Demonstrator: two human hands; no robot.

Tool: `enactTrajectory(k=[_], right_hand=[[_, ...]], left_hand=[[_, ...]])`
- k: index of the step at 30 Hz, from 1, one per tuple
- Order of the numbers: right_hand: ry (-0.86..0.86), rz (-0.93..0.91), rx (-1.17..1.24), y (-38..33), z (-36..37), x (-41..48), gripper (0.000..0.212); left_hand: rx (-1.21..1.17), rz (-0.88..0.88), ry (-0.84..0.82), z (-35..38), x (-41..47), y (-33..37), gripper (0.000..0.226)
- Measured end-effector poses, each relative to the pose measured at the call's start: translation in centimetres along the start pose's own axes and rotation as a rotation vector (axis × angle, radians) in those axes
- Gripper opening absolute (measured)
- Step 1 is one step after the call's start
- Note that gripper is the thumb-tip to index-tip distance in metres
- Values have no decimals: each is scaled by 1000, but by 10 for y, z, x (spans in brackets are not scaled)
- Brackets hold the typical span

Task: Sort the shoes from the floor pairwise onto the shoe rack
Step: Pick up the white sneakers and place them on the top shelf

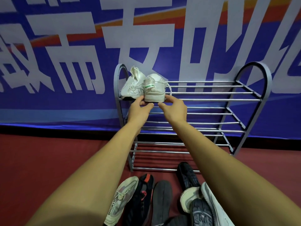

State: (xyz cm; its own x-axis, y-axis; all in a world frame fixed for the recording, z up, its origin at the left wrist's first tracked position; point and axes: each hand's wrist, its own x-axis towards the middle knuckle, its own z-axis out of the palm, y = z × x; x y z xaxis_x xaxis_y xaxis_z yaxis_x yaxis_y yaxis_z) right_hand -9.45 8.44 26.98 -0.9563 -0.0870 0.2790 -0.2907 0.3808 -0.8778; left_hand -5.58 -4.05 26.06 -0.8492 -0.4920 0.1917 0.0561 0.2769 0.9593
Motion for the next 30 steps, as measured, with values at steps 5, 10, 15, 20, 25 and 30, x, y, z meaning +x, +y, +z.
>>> enactTrajectory(k=[5,10,15,20,25,30], right_hand=[[-146,7,18,2,-11,2,55],[-217,-32,4,20,-30,-8,50],[-249,40,-57,43,-58,-17,47],[-268,133,-162,87,-84,-39,47],[-274,252,-276,140,-110,-65,51],[-355,331,-445,189,-129,-89,53]], left_hand=[[41,-32,23,-1,-1,1,56],[122,-16,-28,-3,-15,0,57],[235,3,-205,-1,-41,0,48],[352,-19,-311,16,-55,-14,40],[386,-73,-369,61,-73,-41,35],[403,-26,-552,126,-104,-61,31]])
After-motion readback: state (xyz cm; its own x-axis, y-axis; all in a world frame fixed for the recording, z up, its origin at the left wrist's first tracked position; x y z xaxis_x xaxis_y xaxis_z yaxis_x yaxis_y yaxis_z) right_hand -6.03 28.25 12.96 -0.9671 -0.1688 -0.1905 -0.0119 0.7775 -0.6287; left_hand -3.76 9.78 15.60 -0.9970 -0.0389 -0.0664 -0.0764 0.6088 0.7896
